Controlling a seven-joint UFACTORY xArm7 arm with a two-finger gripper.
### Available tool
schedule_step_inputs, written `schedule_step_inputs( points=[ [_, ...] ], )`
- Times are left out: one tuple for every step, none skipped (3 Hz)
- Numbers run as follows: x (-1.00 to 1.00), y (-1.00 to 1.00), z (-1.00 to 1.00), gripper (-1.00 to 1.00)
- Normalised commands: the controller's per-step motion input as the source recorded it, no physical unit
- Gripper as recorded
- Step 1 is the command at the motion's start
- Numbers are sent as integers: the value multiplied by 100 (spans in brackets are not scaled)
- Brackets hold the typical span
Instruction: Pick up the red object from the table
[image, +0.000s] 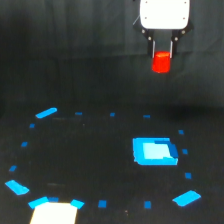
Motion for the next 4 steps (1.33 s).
schedule_step_inputs(
  points=[
    [4, 7, 89, -100],
    [-13, 15, 31, -100],
    [5, 6, 22, -100],
    [-39, -21, 37, -100]
  ],
)
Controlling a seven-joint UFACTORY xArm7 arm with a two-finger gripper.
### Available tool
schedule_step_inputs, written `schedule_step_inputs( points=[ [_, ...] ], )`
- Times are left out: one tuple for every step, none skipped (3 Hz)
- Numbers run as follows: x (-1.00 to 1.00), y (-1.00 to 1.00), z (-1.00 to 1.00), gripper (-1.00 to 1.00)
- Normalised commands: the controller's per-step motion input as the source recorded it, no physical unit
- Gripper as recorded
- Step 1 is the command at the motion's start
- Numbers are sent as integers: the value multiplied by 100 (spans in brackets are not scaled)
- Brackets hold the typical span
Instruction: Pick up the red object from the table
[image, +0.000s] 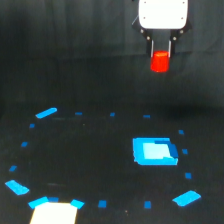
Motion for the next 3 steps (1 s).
schedule_step_inputs(
  points=[
    [20, 8, 50, -92],
    [-3, 17, 100, -100],
    [-3, 4, 69, -100]
  ],
)
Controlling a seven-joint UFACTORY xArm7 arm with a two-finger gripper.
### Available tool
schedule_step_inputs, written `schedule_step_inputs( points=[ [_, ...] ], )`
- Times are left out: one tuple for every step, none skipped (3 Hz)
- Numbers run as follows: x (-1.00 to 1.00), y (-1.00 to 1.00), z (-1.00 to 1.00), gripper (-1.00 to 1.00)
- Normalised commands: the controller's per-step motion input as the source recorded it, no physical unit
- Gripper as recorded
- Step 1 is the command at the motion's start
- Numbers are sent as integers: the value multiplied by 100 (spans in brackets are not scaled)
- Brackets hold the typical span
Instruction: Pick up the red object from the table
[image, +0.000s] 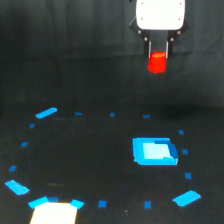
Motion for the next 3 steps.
schedule_step_inputs(
  points=[
    [18, 12, 58, -100],
    [20, 10, 62, -100],
    [21, -17, 89, -100]
  ],
)
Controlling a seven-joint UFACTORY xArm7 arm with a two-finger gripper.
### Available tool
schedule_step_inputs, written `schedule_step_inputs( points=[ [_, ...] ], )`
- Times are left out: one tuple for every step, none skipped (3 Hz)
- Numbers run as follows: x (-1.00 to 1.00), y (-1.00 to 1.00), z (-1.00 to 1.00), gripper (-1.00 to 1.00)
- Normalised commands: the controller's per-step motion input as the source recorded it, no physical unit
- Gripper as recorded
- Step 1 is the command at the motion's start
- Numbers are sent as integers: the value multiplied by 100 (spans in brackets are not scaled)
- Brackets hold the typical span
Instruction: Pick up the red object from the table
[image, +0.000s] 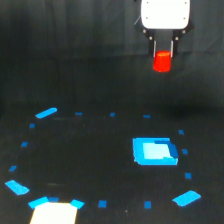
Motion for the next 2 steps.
schedule_step_inputs(
  points=[
    [13, 13, 50, -100],
    [-14, -33, 82, -100]
  ],
)
